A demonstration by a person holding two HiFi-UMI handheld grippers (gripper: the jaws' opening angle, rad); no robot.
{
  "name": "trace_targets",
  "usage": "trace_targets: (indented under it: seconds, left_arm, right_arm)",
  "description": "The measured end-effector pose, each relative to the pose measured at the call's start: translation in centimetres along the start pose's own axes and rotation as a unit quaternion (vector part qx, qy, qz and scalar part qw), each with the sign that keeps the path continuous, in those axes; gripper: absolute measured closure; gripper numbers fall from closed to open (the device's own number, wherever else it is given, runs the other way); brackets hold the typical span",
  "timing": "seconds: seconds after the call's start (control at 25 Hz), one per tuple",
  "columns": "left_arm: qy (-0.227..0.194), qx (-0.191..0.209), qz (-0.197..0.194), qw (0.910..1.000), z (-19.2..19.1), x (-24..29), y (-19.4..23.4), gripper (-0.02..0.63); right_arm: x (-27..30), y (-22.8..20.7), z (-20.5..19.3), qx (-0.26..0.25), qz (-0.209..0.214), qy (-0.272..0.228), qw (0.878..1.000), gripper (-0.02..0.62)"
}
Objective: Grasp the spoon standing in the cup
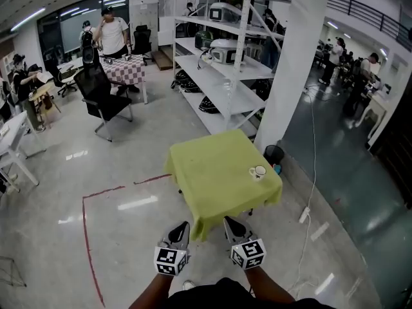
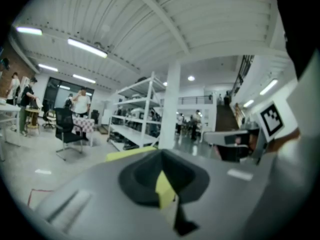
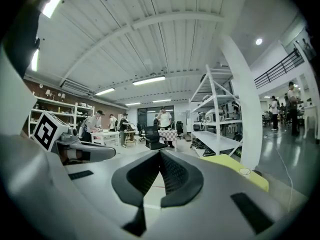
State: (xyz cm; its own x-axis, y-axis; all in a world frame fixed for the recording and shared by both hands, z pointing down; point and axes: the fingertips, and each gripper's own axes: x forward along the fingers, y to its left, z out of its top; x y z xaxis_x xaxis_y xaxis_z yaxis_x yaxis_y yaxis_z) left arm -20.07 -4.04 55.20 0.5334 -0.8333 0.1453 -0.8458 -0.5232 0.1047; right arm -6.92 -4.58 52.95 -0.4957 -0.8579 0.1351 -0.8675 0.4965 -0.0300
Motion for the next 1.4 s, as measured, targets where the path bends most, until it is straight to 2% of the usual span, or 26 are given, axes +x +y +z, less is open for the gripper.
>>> trace_targets:
  seconds: [0.2,0.32,0.48,0.68,1.04,1.4]
  left_arm:
    - [0.010,-0.021,-0.037,0.9990,-0.2,1.3,-1.5,0.600]
    - [0.008,-0.011,-0.058,0.9982,0.5,2.9,-2.7,0.600]
    - [-0.007,0.012,-0.064,0.9978,1.4,5.1,-4.2,0.600]
    - [-0.002,0.008,-0.077,0.9970,1.6,8.2,-6.7,0.600]
    - [-0.014,0.021,-0.097,0.9950,3.1,15.5,-12.0,0.600]
    - [-0.007,0.029,-0.108,0.9938,3.1,22.1,-17.3,0.600]
  right_arm:
    - [-1.2,-2.5,-0.2,-0.003,-0.059,-0.008,0.998,0.588]
    - [-1.4,-4.1,-0.1,0.003,-0.074,-0.012,0.997,0.588]
    - [-1.8,-6.3,0.5,-0.001,-0.086,-0.020,0.996,0.588]
    - [-2.7,-9.8,0.8,-0.007,-0.094,-0.019,0.995,0.588]
    - [-4.5,-18.7,1.1,-0.017,-0.123,-0.024,0.992,0.588]
    - [-6.0,-26.7,0.7,-0.008,-0.128,-0.021,0.991,0.588]
